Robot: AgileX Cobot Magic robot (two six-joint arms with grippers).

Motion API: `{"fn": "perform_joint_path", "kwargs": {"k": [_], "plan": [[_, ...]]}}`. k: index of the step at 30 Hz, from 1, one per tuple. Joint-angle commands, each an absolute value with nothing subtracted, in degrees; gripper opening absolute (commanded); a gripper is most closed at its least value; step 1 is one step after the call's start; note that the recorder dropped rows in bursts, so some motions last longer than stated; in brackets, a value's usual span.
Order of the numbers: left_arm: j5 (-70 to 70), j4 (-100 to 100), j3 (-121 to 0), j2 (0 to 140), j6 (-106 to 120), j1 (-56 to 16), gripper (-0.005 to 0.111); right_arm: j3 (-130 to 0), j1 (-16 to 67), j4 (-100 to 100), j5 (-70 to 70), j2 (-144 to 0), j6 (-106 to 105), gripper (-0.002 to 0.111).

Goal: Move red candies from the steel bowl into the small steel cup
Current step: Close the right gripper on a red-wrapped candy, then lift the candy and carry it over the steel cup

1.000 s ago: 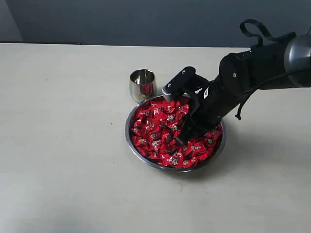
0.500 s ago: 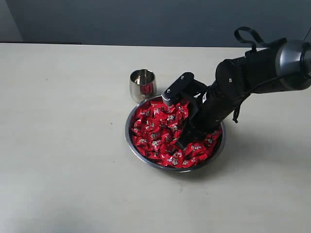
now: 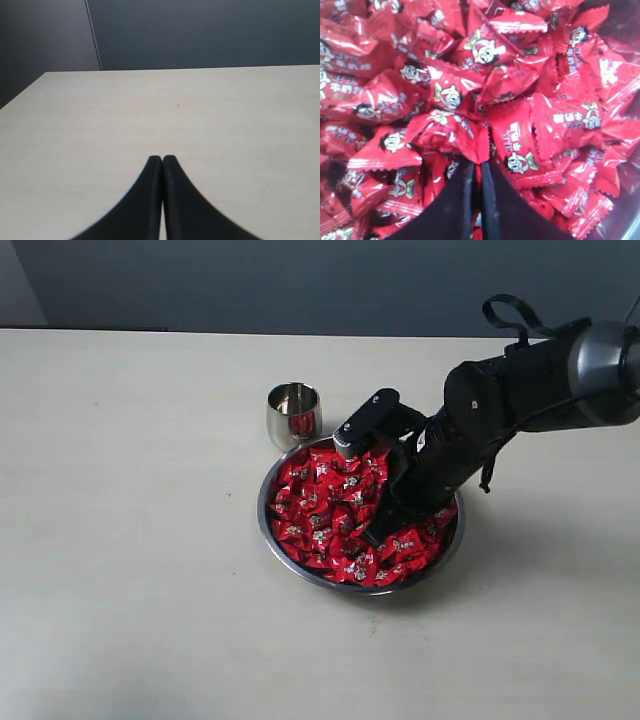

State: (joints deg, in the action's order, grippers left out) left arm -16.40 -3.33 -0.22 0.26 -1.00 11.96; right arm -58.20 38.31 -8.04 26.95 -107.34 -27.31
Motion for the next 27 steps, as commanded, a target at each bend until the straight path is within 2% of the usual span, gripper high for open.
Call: {"fn": "perform_joint_path", "kwargs": {"k": [1,8,16,22,27], "plan": [[-16.30,-3.66,0.00,0.00,-1.15,11.65,0.000,-60.22,38.39,-6.43,29.18,-103.87,-25.97,-0.001],[-16.30,-3.66,0.00,0.00,-1.15,11.65,0.000,-71.15,38.39,-0.63,38.69,-102.65,-18.00,-0.001],[-16.30,-3.66,0.00,0.00,-1.15,11.65,0.000,-80.57,38.39,-2.27,30.79,-103.93,-16.53,-0.001],[-16.30,-3.66,0.00,0.00,-1.15,11.65,0.000,-92.03,38.39,-7.66,30.53,-111.65,-16.70,-0.001],[-16.30,-3.66,0.00,0.00,-1.15,11.65,0.000,-103.95,38.39,-11.35,36.79,-119.91,-18.66,-0.001]]}}
